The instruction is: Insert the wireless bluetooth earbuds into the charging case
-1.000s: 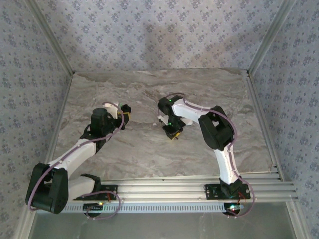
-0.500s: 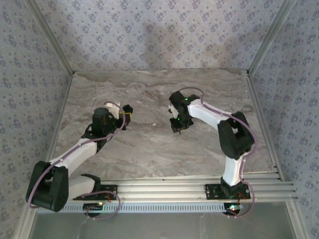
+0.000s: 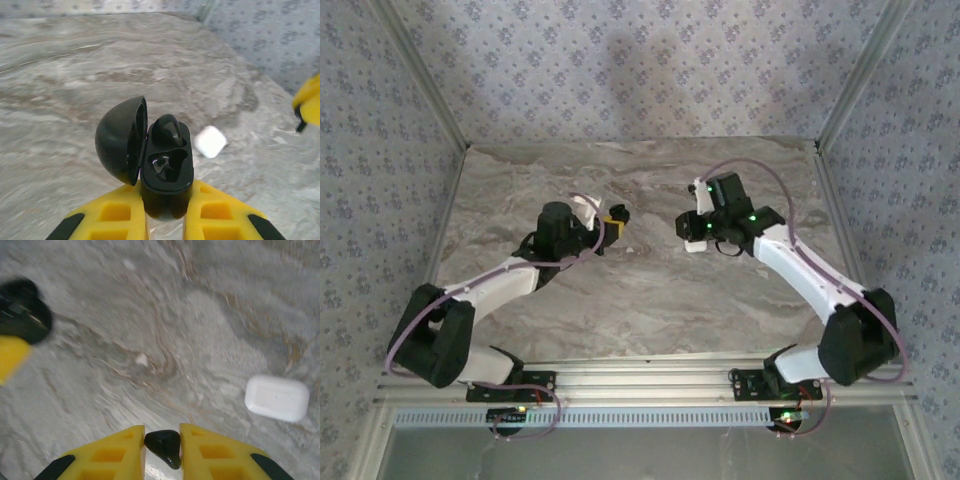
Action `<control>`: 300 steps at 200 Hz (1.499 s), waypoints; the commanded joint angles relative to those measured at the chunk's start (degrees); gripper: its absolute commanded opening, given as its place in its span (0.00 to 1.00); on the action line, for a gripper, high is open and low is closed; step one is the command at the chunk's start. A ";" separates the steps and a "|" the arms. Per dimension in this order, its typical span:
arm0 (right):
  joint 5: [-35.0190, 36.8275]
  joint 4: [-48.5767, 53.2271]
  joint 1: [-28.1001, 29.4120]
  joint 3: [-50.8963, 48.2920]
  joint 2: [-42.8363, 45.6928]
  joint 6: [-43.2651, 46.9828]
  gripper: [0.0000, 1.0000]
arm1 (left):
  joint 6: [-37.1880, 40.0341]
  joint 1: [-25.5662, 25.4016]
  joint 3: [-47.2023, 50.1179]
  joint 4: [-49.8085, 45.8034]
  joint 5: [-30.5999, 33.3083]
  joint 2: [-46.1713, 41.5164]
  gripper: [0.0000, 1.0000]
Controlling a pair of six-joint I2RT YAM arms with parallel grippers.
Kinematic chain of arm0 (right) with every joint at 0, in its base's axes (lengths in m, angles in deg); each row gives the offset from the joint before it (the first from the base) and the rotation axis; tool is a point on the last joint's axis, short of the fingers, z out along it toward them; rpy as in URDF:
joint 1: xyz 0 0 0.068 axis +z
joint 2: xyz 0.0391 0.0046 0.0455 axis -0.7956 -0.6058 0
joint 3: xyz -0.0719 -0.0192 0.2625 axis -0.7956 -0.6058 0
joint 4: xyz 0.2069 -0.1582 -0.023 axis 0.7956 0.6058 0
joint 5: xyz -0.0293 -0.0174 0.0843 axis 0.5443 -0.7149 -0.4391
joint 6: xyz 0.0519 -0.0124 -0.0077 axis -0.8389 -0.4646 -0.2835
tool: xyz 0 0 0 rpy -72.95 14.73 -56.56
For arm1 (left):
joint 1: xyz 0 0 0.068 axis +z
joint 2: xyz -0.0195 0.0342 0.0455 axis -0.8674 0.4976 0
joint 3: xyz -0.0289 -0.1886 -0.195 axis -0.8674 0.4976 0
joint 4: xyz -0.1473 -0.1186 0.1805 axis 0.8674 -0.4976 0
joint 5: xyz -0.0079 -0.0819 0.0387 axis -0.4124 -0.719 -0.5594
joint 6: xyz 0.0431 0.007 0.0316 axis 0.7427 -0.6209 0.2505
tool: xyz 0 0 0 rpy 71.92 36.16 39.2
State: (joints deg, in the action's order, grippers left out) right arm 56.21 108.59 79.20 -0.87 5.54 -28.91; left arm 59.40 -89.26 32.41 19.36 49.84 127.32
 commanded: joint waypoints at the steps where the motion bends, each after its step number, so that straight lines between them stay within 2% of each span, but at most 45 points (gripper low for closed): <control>1: -5.18 -5.26 -0.75 -0.55 4.69 2.21 0.24 | 1.63 -1.98 -3.13 4.59 -6.69 1.52 0.14; 64: -14.78 -9.50 -1.22 1.15 7.48 4.44 0.25 | 3.81 -4.48 -3.94 15.18 -16.99 4.85 0.14; 105: -17.90 -12.81 0.54 2.44 5.44 5.05 0.25 | 3.83 -4.84 -5.80 15.59 -21.83 6.57 0.15; 183: -19.48 -10.30 3.38 7.22 0.64 7.76 0.25 | 3.61 -5.17 -6.69 15.25 -23.35 6.80 0.15; 300: -15.48 -1.58 4.11 8.79 0.26 13.24 0.25 | 3.43 -5.13 -6.60 15.05 -22.97 5.73 0.15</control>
State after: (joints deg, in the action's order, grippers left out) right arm 39.60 104.48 82.78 6.01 6.15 -17.76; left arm 62.32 -94.05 27.54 32.74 28.22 133.83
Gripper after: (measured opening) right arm 0.248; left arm 0.173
